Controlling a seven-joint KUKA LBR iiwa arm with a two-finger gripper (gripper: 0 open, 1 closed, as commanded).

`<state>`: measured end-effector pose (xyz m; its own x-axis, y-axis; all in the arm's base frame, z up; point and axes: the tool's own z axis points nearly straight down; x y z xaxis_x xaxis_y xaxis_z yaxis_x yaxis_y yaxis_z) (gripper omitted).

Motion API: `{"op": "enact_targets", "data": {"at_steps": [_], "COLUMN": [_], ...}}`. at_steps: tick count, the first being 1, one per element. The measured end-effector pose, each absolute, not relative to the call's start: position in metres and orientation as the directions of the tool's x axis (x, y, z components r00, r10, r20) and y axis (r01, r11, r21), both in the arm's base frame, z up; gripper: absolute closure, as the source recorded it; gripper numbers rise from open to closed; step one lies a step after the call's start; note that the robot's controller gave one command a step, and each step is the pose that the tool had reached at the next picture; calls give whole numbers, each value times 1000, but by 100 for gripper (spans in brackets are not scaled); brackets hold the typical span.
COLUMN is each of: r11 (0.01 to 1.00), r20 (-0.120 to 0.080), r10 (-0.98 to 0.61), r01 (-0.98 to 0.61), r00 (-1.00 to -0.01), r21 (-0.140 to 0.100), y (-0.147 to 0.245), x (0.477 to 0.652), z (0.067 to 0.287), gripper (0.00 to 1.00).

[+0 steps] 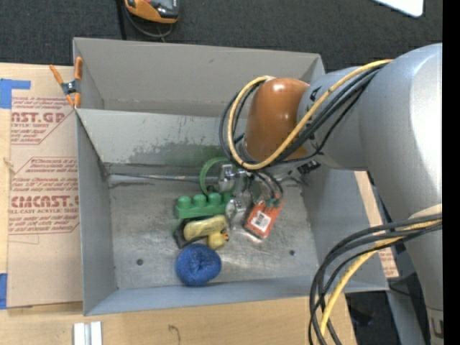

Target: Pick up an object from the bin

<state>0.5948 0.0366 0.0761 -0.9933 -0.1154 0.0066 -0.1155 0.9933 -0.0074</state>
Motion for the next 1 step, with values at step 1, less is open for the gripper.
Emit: {"op": "enact_targets", "data": {"at_steps": [1], "r11": [993], "r20": [-7], "r10": [-115], "r01": [-115], "r00": [-993], "r21": [-1], "y": [37], "x": [596], "z": [159], "gripper": [100]}}
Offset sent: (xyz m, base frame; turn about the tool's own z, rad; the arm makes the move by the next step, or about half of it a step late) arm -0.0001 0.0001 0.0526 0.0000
